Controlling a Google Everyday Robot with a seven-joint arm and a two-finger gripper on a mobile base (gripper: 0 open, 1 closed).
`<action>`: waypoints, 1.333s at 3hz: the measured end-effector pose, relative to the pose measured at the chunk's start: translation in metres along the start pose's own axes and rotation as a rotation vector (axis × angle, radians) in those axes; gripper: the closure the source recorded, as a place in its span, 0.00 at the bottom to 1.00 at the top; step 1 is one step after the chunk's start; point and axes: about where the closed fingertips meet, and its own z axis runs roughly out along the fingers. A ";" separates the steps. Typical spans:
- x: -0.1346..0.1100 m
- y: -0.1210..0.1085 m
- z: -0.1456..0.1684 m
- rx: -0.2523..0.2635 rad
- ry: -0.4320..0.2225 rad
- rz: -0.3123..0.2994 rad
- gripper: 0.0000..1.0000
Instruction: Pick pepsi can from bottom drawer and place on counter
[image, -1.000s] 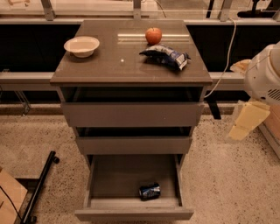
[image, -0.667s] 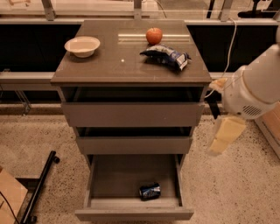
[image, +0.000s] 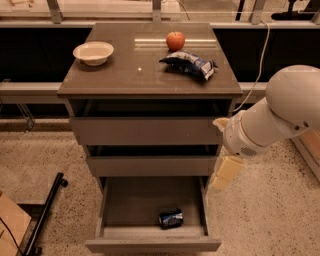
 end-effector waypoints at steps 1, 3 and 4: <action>0.000 0.000 0.000 -0.001 0.001 0.000 0.00; 0.009 -0.007 0.063 0.024 -0.163 0.000 0.00; 0.019 -0.011 0.105 0.032 -0.185 -0.008 0.00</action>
Offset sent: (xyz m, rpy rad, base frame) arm 0.0244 0.0141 -0.0690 0.2038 -0.0767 0.0120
